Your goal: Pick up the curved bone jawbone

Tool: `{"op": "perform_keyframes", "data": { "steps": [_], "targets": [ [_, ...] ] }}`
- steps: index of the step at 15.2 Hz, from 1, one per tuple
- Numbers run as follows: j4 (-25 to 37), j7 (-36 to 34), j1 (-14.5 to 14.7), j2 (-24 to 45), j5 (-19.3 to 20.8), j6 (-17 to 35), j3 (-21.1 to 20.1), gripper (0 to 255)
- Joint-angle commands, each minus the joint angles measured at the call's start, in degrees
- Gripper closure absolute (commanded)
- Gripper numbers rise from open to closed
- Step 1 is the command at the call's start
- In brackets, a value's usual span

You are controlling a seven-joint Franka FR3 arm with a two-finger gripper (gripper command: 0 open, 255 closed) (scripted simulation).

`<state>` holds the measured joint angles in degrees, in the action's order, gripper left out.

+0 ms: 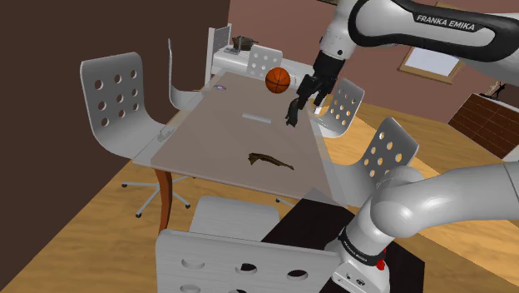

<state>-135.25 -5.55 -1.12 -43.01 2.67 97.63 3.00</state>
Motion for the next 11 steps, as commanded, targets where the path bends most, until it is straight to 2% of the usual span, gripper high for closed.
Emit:
{"op": "perform_keyframes", "data": {
  "steps": [1, 11],
  "targets": [
    [0.0, 0.0, 0.0, 0.0, 0.0, 0.0, 0.0, 0],
    [-10.8, 10.7, -0.5, 8.4, 5.2, 19.6, 6.7, 0]
  ]
}}
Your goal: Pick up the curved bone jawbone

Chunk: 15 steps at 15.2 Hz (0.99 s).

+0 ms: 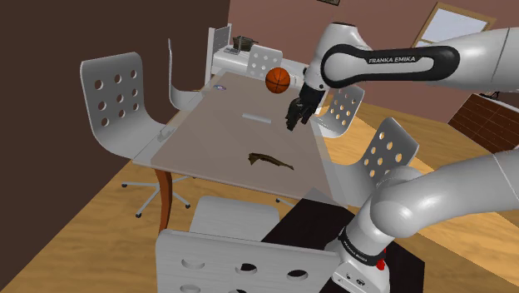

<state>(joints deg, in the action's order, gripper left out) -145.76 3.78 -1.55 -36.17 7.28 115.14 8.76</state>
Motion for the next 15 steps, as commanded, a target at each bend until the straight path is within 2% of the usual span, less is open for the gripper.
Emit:
{"op": "perform_keyframes", "data": {
  "steps": [1, 9, 15],
  "targets": [
    [-1.0, 2.4, -0.2, 2.9, 1.0, 4.2, 1.6, 0],
    [-2.6, 11.3, 0.0, 17.7, 3.1, 21.2, 7.4, 0],
    [0.1, 19.9, 0.8, 31.9, 0.2, 33.2, 11.0, 0]
  ]
}}
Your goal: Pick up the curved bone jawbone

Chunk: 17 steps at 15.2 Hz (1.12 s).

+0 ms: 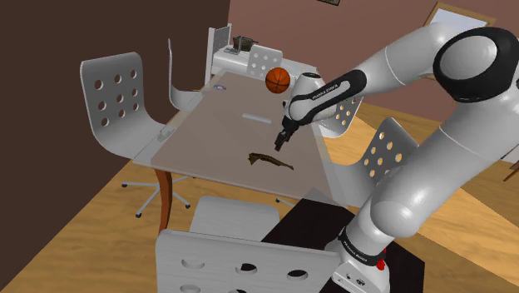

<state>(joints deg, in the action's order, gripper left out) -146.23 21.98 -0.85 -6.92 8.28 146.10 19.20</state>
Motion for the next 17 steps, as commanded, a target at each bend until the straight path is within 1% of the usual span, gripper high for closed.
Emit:
{"op": "perform_keyframes", "data": {
  "steps": [1, 3, 5, 8, 16, 17],
  "targets": [
    [1.3, 3.5, 0.2, 5.2, -1.9, 4.0, 0.9, 0],
    [3.1, 7.5, 0.1, 10.3, -4.6, 7.3, 1.2, 0],
    [5.3, 11.7, -0.7, 15.4, -7.8, 10.2, 0.7, 0],
    [9.1, 17.6, -3.1, 22.9, -12.2, 13.9, -1.5, 0],
    [10.2, 19.9, -5.8, 29.2, -15.5, 19.1, -4.7, 0],
    [10.2, 19.9, -5.8, 29.2, -15.5, 19.1, -4.7, 0]
  ]
}}
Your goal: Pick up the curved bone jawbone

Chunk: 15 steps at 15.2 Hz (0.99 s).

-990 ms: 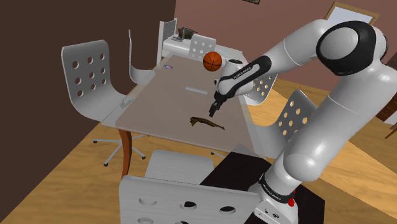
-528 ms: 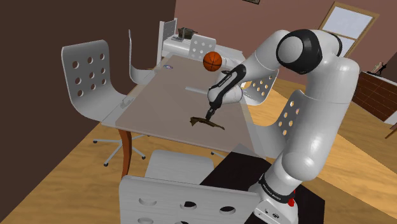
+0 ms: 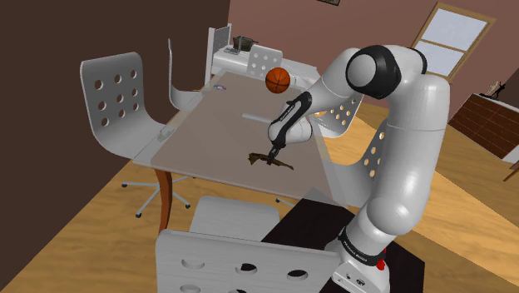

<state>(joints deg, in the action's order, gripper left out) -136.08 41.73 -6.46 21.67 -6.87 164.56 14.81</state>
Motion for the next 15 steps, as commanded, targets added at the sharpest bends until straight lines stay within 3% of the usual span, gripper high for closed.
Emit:
{"op": "perform_keyframes", "data": {
  "steps": [1, 2, 11, 15],
  "targets": [
    [0.0, 0.1, -0.2, 0.7, -0.3, 0.6, -0.3, 0],
    [0.0, 0.1, -0.2, 0.6, -0.3, 0.6, -0.3, 255],
    [0.0, 0.1, -0.2, 0.7, -0.3, 0.6, -0.3, 255],
    [-0.5, -0.9, 1.2, -2.5, 1.2, -2.0, 1.3, 255]
  ]
}}
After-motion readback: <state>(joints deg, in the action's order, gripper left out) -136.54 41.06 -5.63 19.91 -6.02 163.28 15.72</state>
